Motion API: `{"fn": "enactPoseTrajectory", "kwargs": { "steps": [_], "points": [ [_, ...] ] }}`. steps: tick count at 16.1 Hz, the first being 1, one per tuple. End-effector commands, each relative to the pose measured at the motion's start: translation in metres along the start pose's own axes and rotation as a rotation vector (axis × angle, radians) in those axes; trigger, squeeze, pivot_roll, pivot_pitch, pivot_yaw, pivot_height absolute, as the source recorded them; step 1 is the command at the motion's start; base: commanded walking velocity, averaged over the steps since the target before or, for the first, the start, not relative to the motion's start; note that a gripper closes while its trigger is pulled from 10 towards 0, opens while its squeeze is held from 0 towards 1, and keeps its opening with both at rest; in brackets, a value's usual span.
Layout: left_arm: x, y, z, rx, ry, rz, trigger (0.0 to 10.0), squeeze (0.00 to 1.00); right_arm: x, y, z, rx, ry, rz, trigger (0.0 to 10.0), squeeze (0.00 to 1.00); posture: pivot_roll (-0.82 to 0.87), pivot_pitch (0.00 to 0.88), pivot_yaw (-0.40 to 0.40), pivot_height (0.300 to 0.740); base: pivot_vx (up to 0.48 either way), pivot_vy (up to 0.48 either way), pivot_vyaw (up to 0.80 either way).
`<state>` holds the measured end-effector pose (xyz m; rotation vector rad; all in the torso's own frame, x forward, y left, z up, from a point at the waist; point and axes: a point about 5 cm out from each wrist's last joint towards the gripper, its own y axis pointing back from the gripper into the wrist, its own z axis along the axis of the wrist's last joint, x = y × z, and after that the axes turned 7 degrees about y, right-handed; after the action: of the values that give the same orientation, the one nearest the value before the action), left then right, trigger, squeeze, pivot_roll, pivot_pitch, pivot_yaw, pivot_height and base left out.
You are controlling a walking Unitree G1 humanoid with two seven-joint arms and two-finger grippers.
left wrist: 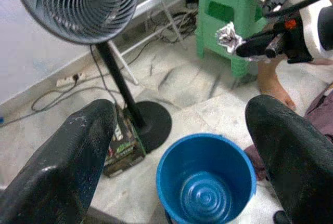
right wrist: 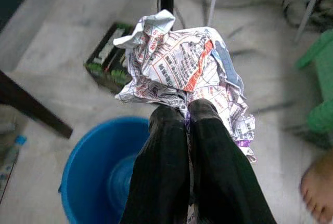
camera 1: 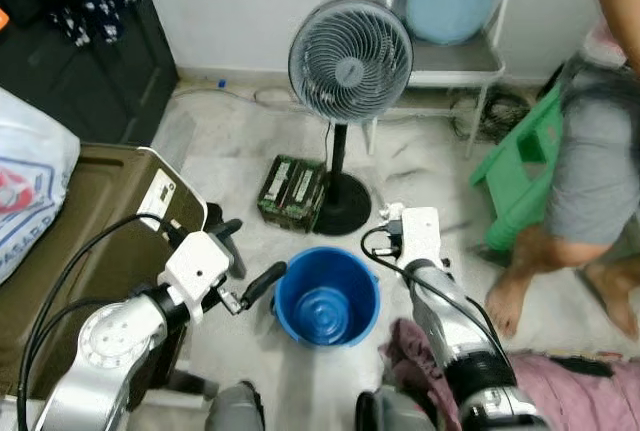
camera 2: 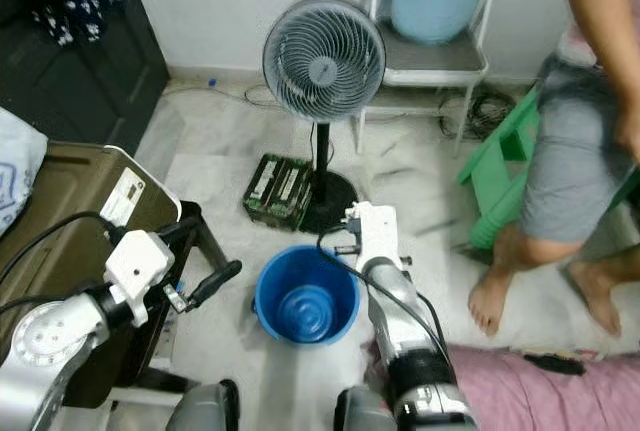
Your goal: Clean up the room
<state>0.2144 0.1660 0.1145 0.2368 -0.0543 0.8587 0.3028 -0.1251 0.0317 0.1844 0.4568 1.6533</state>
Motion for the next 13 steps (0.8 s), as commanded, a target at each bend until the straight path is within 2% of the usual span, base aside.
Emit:
{"fn": "enactPoseTrajectory", "kwargs": {
  "steps": [1,2,4,8,10,13],
  "points": [
    [-0.003,0.011,0.003,0.001,0.022,0.073,10.0,0.0,0.01,-0.004,0.001,0.007,0.007,0.013,10.0,0.0,0.2,0.24,0.032,0.74,0.0,0.0,0.8],
    [-0.009,0.016,0.005,0.007,0.029,0.069,10.0,0.0,0.015,-0.006,0.002,0.003,0.0,0.017,10.0,0.0,0.22,0.25,0.038,0.74,0.0,0.0,0.8],
    [-0.016,0.023,0.006,0.028,0.028,0.03,10.0,0.0,0.021,-0.008,0.002,0.02,-0.044,0.008,10.0,0.0,0.24,0.267,0.047,0.74,0.0,0.0,0.0],
    [-0.013,0.029,0.014,0.048,-0.015,0.0,10.0,0.0,0.03,-0.012,-0.004,0.071,-0.054,-0.01,10.0,0.0,0.28,0.291,0.077,0.74,0.0,0.0,0.0],
    [-0.015,0.033,0.021,0.059,-0.018,-0.018,10.0,0.0,0.035,-0.011,-0.014,0.135,-0.05,-0.042,10.0,0.0,0.28,0.308,0.089,0.74,0.0,0.0,0.0],
    [-0.015,0.036,0.022,0.069,-0.018,-0.018,10.0,0.0,0.025,-0.012,-0.017,0.15,-0.061,-0.097,10.0,0.0,0.3,0.326,0.097,0.74,0.0,0.0,0.0]
  ]
}}
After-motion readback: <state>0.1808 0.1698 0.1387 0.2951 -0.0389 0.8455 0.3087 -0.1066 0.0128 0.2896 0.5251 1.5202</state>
